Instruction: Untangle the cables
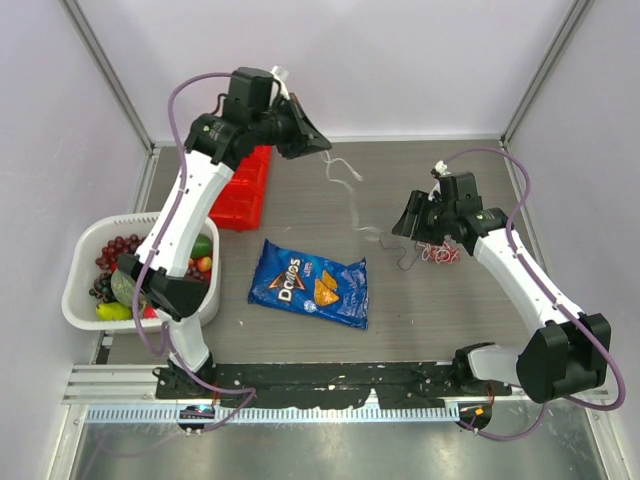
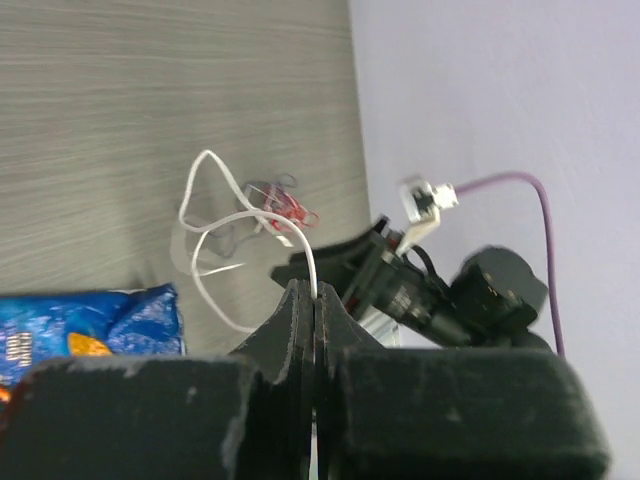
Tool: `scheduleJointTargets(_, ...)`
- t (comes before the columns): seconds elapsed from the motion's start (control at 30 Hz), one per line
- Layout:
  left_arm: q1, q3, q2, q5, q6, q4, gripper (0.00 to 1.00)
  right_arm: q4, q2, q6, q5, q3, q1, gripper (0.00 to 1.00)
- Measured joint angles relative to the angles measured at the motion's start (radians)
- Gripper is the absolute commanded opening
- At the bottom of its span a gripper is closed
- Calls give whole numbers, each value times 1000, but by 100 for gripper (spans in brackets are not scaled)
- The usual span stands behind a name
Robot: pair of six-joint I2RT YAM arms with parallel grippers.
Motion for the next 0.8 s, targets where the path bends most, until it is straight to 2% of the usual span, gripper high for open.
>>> scheduleJointTargets(0.17,117,-23,0,-21,-16,-30,0,-8,0,0,-26,-1,0,59)
scheduleJointTargets(0.4,274,-158,-2,-14,-184,58,0,-21,-29,-6,-55,-11,0,59)
scheduleJointTargets(0.57,356,-160,-4,-46,-262,72,0,-24,-63,-22,-59,-28,0,59)
scheduleJointTargets(0.8,453,-160,-4,-59,-284,71,0,-35,-73,-31,-58,-56,0,59)
